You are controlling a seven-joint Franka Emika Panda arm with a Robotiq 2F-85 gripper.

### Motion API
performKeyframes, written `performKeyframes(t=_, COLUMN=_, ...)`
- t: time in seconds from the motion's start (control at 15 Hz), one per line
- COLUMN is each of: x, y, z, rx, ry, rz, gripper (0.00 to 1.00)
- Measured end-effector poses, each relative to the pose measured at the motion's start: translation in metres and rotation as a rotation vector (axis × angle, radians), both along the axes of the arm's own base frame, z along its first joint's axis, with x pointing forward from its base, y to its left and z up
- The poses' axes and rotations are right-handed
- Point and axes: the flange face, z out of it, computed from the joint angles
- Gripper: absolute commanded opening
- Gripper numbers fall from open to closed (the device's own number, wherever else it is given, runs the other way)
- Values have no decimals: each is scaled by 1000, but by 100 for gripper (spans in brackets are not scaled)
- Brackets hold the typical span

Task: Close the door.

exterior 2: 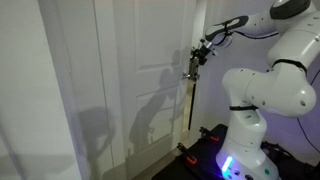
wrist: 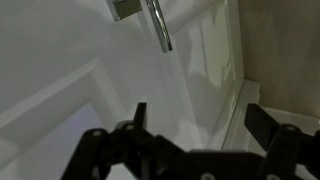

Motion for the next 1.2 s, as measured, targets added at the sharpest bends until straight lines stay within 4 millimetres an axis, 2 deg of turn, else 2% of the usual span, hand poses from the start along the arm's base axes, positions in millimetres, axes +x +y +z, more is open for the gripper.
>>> performKeyframes(t=0.33, x=12, y=-4, z=-24, rx=8, ry=-8, rz=58, gripper=100)
performKeyframes(t=0.8, x=10, y=-8, z=-24, rx=-3, ry=-9, rz=63, gripper=100)
performKeyframes(t=1.07, x=21, y=8, z=-15, rx=24, ry=63, rz=53, gripper=100)
performKeyframes(t=1.2, x=52, y=38, z=-12, rx=34, ry=142, rz=93, gripper=100)
